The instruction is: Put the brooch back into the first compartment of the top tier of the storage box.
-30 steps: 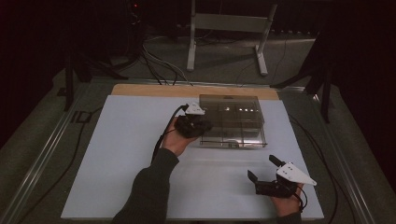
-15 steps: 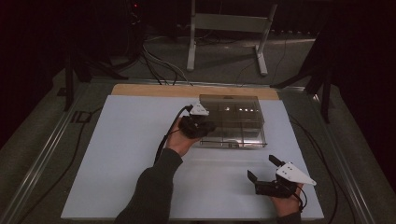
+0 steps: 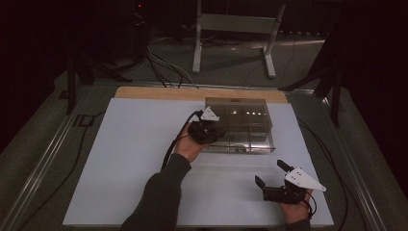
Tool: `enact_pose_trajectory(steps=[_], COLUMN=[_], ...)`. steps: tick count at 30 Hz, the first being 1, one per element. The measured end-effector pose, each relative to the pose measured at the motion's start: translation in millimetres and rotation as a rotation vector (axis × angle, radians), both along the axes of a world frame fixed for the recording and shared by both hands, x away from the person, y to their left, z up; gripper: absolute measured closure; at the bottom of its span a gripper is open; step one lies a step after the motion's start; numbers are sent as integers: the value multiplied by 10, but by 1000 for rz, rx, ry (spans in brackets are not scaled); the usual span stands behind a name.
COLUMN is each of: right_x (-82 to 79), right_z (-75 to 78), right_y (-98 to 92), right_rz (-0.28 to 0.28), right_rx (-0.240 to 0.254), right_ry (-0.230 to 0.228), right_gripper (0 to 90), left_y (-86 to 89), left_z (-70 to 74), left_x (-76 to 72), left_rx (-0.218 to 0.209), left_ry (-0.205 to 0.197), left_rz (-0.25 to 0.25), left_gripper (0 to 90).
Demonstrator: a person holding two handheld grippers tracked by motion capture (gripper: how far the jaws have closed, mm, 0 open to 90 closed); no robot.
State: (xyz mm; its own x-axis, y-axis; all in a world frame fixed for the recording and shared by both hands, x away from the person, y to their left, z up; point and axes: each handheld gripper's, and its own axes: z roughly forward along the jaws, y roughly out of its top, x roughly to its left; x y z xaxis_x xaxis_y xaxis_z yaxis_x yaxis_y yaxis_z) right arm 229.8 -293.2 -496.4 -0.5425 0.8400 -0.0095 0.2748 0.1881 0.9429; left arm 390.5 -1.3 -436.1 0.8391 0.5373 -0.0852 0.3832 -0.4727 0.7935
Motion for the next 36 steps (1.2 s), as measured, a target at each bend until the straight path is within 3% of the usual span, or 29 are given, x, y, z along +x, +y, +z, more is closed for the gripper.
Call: enact_pose_trajectory(steps=[36], right_x=[-4], right_z=[1], right_y=[0], right_rz=[4], right_rx=[-2], right_ry=[3], right_gripper=[1], left_y=[-151], left_z=[-146], left_x=[13], left_rx=[58], left_ry=[30], left_rz=[-10], left_gripper=[802])
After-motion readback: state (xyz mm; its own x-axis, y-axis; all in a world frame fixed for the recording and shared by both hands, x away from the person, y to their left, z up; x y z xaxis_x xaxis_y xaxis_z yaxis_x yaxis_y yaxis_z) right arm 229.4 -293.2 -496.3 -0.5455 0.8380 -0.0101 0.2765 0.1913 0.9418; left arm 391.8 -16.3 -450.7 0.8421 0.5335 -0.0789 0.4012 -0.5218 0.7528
